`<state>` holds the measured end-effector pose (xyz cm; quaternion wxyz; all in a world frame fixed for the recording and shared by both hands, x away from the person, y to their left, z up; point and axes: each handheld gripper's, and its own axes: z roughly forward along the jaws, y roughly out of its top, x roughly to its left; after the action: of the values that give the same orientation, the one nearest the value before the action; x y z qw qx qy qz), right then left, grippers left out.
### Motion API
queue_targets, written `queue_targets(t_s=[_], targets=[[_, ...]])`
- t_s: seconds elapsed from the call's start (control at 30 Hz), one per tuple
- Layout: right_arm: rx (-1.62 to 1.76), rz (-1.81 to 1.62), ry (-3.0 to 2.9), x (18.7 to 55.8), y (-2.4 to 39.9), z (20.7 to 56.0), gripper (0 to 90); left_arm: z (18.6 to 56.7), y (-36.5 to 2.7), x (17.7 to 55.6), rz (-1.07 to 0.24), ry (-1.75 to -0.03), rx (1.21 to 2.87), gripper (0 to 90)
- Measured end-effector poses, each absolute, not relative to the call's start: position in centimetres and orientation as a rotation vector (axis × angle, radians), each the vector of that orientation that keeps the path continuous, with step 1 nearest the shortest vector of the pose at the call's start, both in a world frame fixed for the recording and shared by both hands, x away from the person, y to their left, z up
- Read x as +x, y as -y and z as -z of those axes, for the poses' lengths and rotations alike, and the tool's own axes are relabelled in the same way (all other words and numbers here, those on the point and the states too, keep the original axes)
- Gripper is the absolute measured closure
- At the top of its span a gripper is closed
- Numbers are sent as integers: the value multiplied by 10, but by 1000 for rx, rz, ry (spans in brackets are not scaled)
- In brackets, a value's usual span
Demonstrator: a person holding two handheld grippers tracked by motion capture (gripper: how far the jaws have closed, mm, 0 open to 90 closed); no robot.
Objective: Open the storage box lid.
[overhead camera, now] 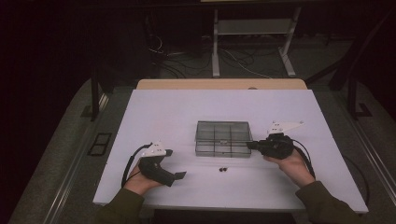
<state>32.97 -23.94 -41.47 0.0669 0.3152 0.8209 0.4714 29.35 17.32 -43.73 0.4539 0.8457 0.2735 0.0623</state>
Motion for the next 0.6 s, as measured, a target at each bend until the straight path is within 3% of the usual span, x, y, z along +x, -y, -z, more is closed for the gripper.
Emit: queue_targets(t_s=[0.6], targets=[[937, -1453, -2460, 343, 232, 403, 891, 435, -171, 295, -163, -668, 2077, 0]])
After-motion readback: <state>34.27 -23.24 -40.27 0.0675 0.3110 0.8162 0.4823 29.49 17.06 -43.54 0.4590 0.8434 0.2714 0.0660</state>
